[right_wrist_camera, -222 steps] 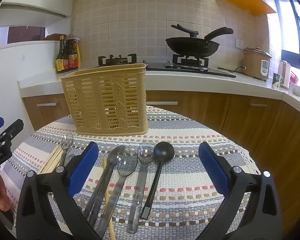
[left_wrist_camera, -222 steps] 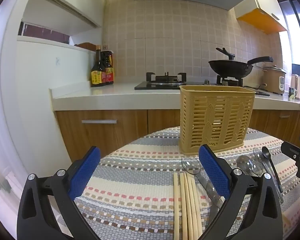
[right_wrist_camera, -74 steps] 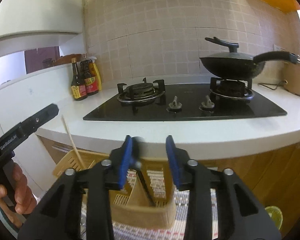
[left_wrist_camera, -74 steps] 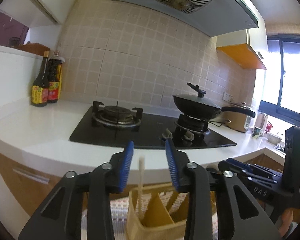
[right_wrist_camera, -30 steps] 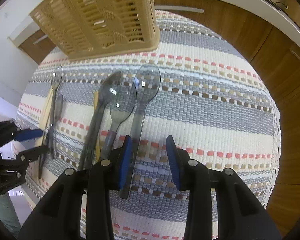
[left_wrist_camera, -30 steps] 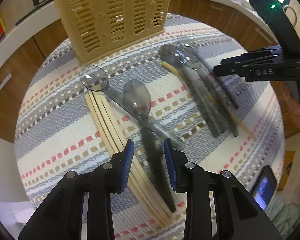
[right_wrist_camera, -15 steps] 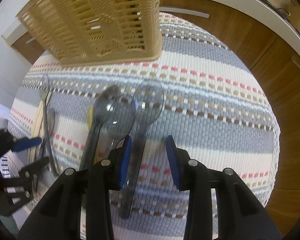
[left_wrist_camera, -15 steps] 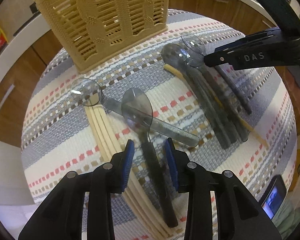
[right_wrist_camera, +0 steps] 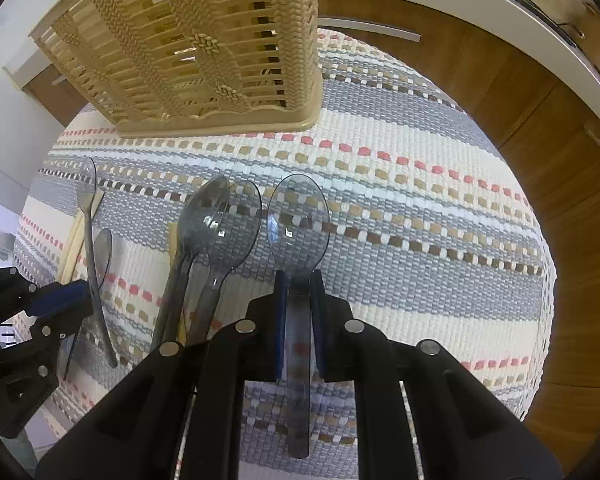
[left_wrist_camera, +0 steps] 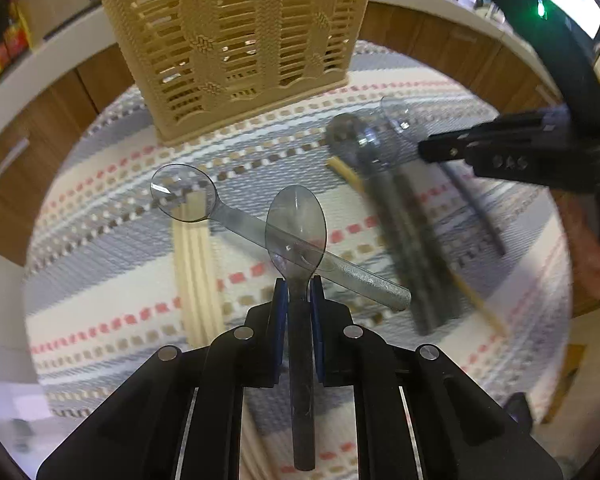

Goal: Organize utensils
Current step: 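Grasp a clear plastic spoon with each gripper by its handle, then lift both clear spoons over the beige basket and open both grippers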

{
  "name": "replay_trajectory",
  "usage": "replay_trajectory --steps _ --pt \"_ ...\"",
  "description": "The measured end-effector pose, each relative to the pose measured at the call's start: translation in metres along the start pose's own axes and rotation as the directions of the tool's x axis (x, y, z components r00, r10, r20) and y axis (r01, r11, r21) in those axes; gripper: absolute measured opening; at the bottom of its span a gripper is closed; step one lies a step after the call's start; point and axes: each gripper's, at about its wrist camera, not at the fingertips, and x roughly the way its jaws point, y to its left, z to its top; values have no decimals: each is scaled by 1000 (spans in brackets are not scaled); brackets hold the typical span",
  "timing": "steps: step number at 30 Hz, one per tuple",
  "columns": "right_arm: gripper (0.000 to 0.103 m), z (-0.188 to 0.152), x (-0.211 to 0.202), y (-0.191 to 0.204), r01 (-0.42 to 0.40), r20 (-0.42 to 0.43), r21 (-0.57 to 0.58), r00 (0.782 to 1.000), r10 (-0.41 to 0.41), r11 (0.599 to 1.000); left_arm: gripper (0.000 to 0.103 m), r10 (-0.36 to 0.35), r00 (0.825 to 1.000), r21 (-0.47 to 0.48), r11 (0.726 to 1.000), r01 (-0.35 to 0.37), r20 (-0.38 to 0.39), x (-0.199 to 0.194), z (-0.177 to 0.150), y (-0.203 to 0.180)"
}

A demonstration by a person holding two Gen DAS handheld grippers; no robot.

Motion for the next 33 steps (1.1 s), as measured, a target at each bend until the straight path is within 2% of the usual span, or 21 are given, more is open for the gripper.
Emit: replay_trajectory --steps 4,8,10,15,21,24,29,31,33 --pt "10 -4 -20 -8 -35 43 7 998 34 999 9 -144 989 -45 988 145 15 -17 -4 5" --pt "10 -20 -44 -20 -61 89 3 994 60 998 9 -300 952 -72 950 304 66 -36 0 5" --pt "10 -23 -54 -24 -75 116 -4 990 75 997 9 -375 921 -73 921 383 104 -50 3 4" --pt "10 -31 -82 -15 -83 191 -25 978 86 996 9 -445 877 -45 887 459 180 -82 1 -6" --pt "10 -25 -121 -6 -101 312 -68 943 117 993 9 -432 849 13 893 450 304 -133 18 -9" --pt "10 -17 -145 -1 -112 386 -91 912 138 990 9 -406 832 27 903 428 377 -159 32 -4" --pt "10 6 -179 9 -130 510 -124 842 176 984 9 -323 809 18 932 361 492 -196 56 19" --pt "10 17 -190 13 -127 565 -140 804 185 982 9 -279 798 8 946 325 534 -205 66 27" --pt "10 28 -195 16 -116 606 -148 774 183 982 9 -247 779 -8 952 308 576 -212 75 37"
